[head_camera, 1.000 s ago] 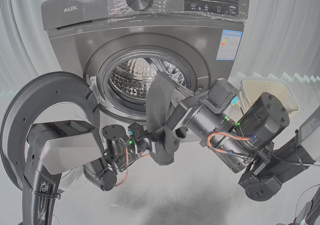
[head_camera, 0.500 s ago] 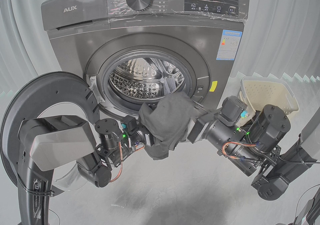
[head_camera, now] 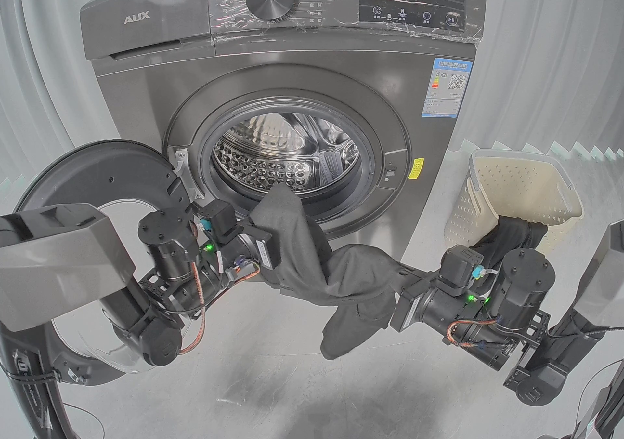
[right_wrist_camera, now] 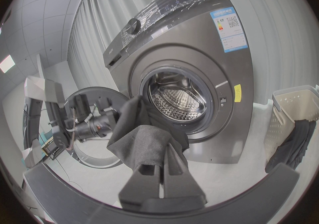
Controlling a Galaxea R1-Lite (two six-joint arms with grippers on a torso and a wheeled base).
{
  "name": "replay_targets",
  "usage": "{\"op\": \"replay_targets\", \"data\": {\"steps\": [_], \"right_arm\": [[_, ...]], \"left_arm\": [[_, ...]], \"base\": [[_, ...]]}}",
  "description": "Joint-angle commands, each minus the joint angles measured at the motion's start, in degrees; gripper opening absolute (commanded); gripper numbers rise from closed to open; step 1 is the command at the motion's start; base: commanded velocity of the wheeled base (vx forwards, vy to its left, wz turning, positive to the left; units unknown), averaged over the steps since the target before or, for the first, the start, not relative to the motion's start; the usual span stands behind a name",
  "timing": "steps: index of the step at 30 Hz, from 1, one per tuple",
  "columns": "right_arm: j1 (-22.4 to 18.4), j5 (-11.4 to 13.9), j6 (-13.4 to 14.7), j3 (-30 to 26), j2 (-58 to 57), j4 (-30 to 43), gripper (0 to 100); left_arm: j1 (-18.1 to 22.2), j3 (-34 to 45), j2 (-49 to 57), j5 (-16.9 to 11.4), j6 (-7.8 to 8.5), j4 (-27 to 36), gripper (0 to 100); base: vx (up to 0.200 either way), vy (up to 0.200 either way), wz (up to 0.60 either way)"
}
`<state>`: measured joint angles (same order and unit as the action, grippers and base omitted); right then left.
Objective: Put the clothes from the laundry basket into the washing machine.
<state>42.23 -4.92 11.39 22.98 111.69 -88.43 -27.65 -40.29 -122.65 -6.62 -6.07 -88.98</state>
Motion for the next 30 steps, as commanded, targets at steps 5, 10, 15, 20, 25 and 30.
{"op": "replay_targets", "data": {"steps": [5,10,15,20,25,30], "right_arm": [[0.9,-0.2,0.1,-1.4,2.2,-0.1,100],[0.2,0.0,-1.4,-10.7,1.7,0.1,100],[-0.5,0.6,-3.1,-19.1,-1.7,0.1,100],[-5.8,0.4,-3.0,-17.2,-1.3,0.0,100],[-9.1,0.4,-2.9,-15.5,0.2,-0.1,100],[-9.3,0.4,-2.9,-15.2,0.2,-0.1,100]], "left_arm": [[-0.5,8.8,11.9,-0.1,-0.17,0.0,0],[-1.7,14.5,16.4,-0.1,-0.61,-0.1,0],[-1.6,17.1,18.1,-0.1,-0.87,0.0,0],[-0.9,19.2,18.9,0.2,-0.96,-0.1,0],[-0.5,20.3,19.9,3.8,-0.78,0.1,0],[-0.2,20.6,20.0,6.6,0.09,0.0,0]], "base": [[0.000,0.000,0.00],[0.000,0.000,0.00],[0.000,0.000,0.00],[0.000,0.000,0.00],[0.000,0.000,0.00],[0.000,0.000,0.00]]}}
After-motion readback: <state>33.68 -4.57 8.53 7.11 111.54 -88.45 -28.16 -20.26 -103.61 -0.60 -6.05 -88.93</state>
